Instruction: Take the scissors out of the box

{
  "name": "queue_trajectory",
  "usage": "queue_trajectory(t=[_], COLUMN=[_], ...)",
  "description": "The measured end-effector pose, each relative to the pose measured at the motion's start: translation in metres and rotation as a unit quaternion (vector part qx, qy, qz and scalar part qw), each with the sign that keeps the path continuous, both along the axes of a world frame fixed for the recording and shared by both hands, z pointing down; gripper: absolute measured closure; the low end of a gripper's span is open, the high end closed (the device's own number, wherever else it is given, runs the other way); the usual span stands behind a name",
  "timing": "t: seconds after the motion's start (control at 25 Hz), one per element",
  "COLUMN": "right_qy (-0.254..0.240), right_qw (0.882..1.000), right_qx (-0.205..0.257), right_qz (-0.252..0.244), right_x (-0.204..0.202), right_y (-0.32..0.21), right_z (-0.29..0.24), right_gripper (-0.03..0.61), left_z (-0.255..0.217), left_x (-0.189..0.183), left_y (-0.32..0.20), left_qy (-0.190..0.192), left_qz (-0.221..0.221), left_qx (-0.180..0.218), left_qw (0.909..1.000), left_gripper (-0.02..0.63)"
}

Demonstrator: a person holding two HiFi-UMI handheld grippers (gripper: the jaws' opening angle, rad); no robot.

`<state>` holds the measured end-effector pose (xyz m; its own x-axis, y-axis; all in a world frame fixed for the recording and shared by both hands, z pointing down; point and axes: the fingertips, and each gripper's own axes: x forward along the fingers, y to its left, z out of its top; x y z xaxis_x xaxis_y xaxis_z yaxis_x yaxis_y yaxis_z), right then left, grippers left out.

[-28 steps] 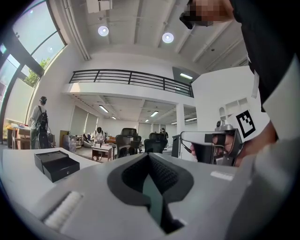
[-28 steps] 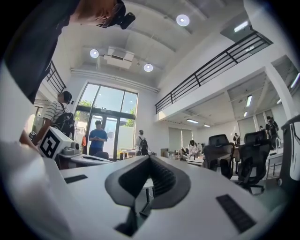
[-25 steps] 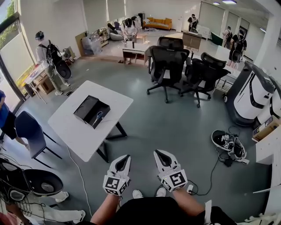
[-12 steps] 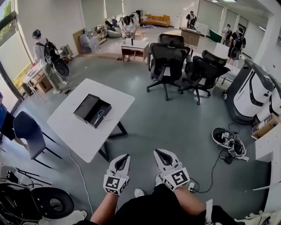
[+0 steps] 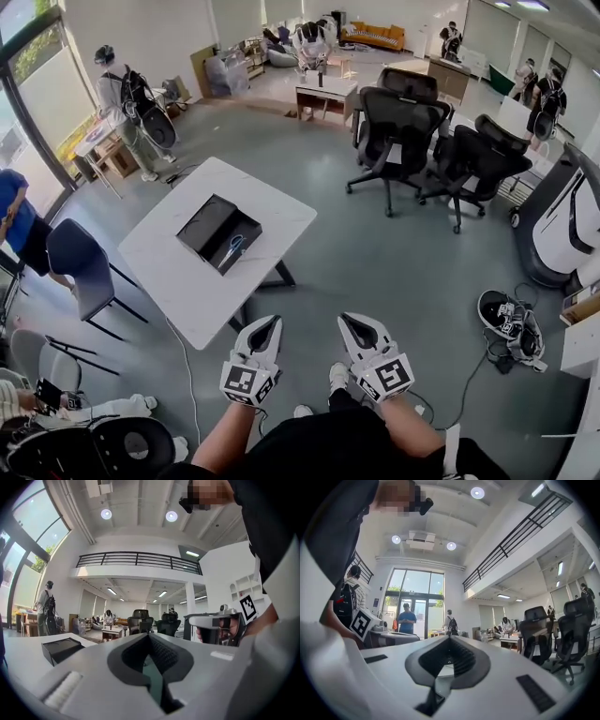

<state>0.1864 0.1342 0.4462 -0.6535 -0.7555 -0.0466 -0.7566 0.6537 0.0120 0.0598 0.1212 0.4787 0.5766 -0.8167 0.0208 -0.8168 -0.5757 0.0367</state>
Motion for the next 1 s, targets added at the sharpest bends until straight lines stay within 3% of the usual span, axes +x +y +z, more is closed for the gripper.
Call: queue_trajectory(t=[0.12,0.4,0.68,1.0], right_qy=[0.005,0.004,-0.005,-0.016], right_qw=[1.000,0.999,0.998,0.995], right_qx=[0.002,-0.002,-0.017,-0.021], right_qz=[-0.017,-0.040,-0.063,-0.101], right_x=[0.002,0.010,0.024,0.023], right_y=[-0.033,-0.093,-0.135,-0.159], right_z=[0.001,0.006,0.013,0.012], right_gripper=[0.571,0.571,0.571,0.571], left_z=[0.005,0.009,-0.014,-0.007], left_x=[0.009,0.023,0.032,0.030], left_y=[-0.026,-0.077,-0.113,-0.131], left_qy=[-0.020,-0.019,0.028,-0.007], left_qz=[-0.003,-0.019,-0.058,-0.099], left_qx=[0.000,-0.014,-0.025,-0.021], left_qw=[0.9998,0.9995,0.9976,0.9948], left_gripper=[0.604,0.604,0.604,0.604])
